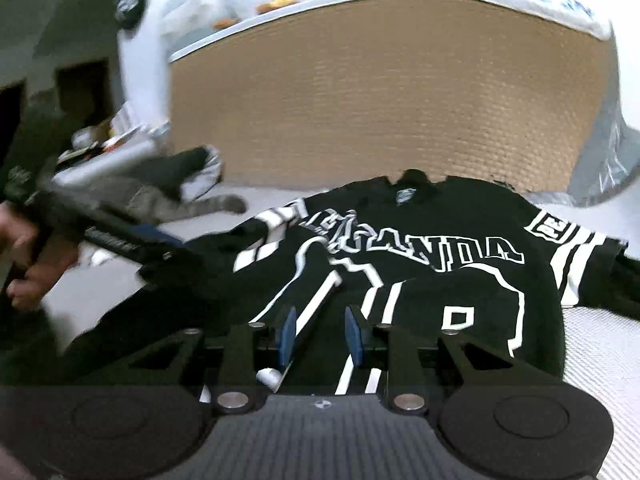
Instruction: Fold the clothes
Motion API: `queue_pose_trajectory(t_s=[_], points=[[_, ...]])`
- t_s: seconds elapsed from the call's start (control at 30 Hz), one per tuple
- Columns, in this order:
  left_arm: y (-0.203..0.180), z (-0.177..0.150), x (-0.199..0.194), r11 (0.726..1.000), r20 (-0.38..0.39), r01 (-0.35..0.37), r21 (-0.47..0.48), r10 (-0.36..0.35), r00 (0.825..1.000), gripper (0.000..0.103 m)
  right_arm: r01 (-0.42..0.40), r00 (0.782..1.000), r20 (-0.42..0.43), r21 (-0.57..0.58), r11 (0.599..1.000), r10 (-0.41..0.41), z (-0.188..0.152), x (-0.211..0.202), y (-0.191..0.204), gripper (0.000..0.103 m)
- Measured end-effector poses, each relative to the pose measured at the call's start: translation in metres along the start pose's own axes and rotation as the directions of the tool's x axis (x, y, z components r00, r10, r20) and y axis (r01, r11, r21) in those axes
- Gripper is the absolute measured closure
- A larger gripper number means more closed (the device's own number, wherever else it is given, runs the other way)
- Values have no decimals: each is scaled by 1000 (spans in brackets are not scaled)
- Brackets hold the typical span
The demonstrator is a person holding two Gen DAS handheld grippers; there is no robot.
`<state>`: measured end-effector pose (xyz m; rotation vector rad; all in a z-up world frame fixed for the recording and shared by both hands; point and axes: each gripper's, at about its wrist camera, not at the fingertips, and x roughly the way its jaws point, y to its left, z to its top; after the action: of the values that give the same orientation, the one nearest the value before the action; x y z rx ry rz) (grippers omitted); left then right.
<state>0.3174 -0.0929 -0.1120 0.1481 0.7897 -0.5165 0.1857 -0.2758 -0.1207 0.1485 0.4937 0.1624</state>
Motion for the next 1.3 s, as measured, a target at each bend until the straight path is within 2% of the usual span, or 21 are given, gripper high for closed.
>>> queue_pose_trajectory(t_s=[0.1, 0.2, 0.27, 0.43, 0.57, 0.63, 0.73, 0.97, 1.03, 1.13, 1.3], points=[[1, 2, 20, 999, -5, -31, 11, 31, 1000, 44, -85, 995, 62, 139, 987, 77, -9, 17, -25, 72], [1, 6, 35, 994, -13, -85, 66, 86, 996, 44, -62, 997, 49, 238, 969, 52, -25, 25, -41, 71], [5, 9, 41, 992, 1, -105, 72, 105, 994, 44, -45, 998, 42, 243, 969, 36, -30, 25, -43, 71], [17, 16, 55, 987, 65, -160, -8, 161, 985, 44, -7, 1000, 30, 245, 970, 0, -39, 36, -44, 72], [24, 32, 71, 981, 51, -193, -35, 194, 980, 44, 3, 1000, 10, 230, 973, -5, -44, 43, -45, 72], [27, 42, 79, 980, 51, -199, -34, 200, 978, 42, 2, 1000, 7, 235, 972, -4, -46, 45, -46, 72], [29, 58, 95, 974, 40, -226, 20, 225, 974, 41, 0, 1000, -2, 254, 967, 1, -48, 47, -51, 72], [30, 81, 142, 950, -7, -248, 191, 254, 967, 40, -6, 1000, 1, 254, 967, 6, -48, 49, -51, 71], [31, 86, 153, 950, -26, -231, 212, 242, 970, 40, -7, 1000, 2, 252, 968, 7, -48, 49, -51, 71], [39, 94, 165, 963, -55, -191, 192, 205, 977, 39, -11, 1000, 3, 251, 968, 11, -49, 49, -51, 70], [63, 111, 180, 983, -66, -166, 83, 171, 983, 39, -16, 1000, 5, 251, 968, 15, -49, 50, -51, 68]])
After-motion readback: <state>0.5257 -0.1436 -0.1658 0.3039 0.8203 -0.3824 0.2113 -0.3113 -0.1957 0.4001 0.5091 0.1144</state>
